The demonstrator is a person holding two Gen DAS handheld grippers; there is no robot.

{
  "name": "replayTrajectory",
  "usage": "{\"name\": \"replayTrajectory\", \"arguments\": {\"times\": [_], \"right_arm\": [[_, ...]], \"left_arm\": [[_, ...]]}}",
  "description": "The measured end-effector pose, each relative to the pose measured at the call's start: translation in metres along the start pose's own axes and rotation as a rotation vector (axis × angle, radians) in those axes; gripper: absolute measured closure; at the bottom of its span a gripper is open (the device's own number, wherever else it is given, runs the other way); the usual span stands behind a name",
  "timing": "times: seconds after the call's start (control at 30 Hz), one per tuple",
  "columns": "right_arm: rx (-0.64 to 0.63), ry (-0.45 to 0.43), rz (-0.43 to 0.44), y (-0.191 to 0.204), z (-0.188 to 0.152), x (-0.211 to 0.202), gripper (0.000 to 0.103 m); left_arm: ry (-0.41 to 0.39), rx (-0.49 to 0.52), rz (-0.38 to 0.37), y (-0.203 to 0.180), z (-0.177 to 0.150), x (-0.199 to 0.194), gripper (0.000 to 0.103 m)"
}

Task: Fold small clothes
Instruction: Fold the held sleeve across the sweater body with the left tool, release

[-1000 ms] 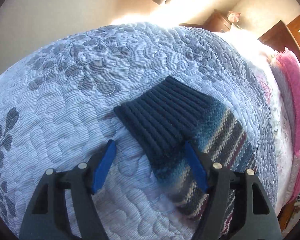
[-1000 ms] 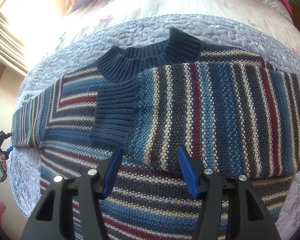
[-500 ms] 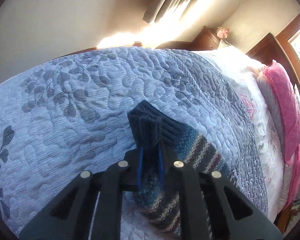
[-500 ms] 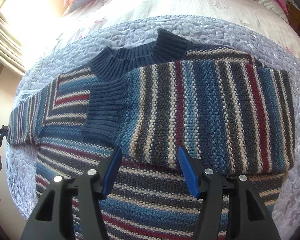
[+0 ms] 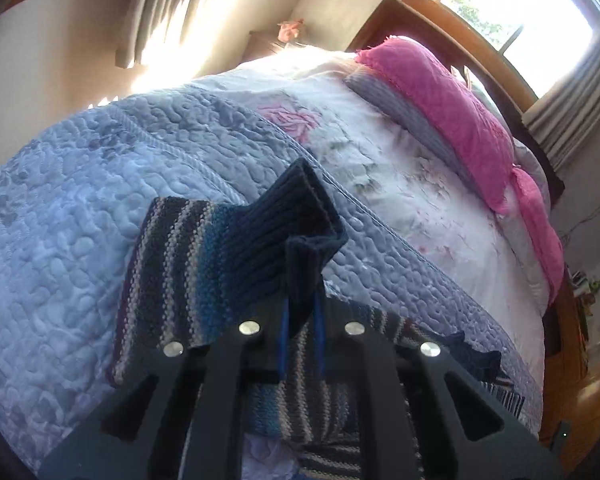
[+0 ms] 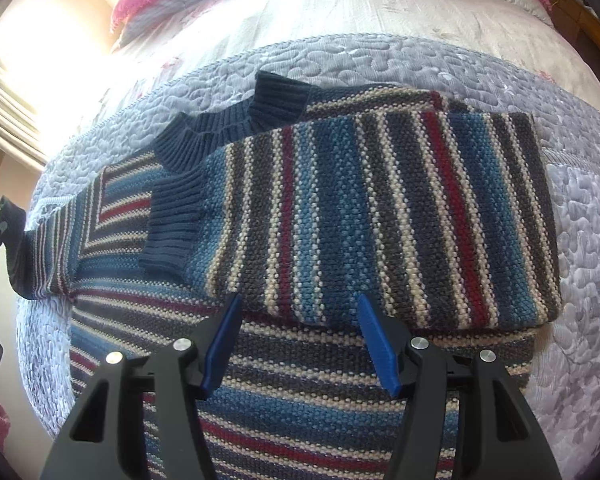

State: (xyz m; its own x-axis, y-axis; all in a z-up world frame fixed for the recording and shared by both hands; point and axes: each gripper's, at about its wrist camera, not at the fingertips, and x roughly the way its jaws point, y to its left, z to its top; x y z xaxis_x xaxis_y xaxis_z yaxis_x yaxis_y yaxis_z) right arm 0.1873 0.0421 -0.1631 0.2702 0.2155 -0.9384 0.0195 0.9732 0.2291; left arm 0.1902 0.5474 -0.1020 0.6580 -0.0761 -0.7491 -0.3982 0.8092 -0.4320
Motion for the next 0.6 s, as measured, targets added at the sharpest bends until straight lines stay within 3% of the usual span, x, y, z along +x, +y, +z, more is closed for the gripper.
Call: {"name": "replayTrajectory", "arguments": {"times": [0.4, 0.6], "right_arm": [[0.011, 0.003, 0.014, -0.021, -0.010, -0.005, 0.042], [0.019, 0.001, 0.027, -0.027, -0.011, -0.007, 0.042]], "left_arm": [[0.176, 0.185, -0.160, -0.128, -0.100, 0.053, 0.094], [0.248, 0.234, -0.183, -0.161, -0.137, 0.077, 0.094]]}}
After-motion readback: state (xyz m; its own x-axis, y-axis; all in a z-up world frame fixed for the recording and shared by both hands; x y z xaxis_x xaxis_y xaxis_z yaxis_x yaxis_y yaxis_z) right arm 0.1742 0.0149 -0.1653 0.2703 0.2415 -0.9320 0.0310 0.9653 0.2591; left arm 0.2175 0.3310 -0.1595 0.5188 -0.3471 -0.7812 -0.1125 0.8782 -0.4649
